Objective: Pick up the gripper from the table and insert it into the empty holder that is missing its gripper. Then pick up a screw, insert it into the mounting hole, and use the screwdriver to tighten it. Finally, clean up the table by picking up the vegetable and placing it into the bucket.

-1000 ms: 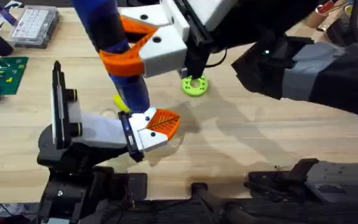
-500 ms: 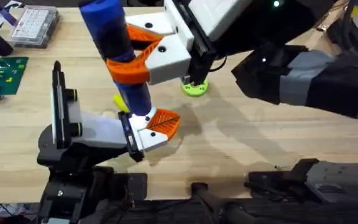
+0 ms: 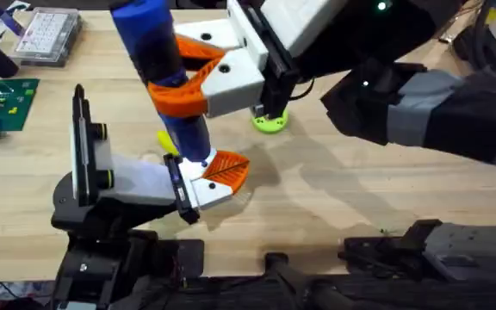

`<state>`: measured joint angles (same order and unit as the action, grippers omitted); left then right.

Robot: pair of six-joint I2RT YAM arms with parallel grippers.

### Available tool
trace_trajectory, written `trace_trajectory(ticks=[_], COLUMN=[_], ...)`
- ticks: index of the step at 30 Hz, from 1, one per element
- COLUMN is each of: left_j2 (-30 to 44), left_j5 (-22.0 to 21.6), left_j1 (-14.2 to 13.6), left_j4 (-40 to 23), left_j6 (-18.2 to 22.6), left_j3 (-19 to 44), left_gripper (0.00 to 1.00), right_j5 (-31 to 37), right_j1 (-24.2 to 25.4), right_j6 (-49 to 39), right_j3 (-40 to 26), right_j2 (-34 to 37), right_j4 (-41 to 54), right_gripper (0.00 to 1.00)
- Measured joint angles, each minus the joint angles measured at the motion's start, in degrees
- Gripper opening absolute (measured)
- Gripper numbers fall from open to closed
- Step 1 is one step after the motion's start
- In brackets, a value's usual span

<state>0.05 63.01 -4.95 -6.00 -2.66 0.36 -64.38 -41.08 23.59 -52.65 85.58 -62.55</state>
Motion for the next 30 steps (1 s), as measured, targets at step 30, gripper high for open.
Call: trace_trajectory(ticks=[30], left_j2=[0.0], left_j5=[0.0], left_j1=[0.0], left_j4=[0.0], left_j6=[0.0], left_j3=[0.0], left_gripper=[0.021], right_j5=[-0.2], right_j1=[0.0], right_j6=[-2.3], right_j3=[0.3], right_j2=[0.0], right_j4=[2.3], right_gripper=[0.046])
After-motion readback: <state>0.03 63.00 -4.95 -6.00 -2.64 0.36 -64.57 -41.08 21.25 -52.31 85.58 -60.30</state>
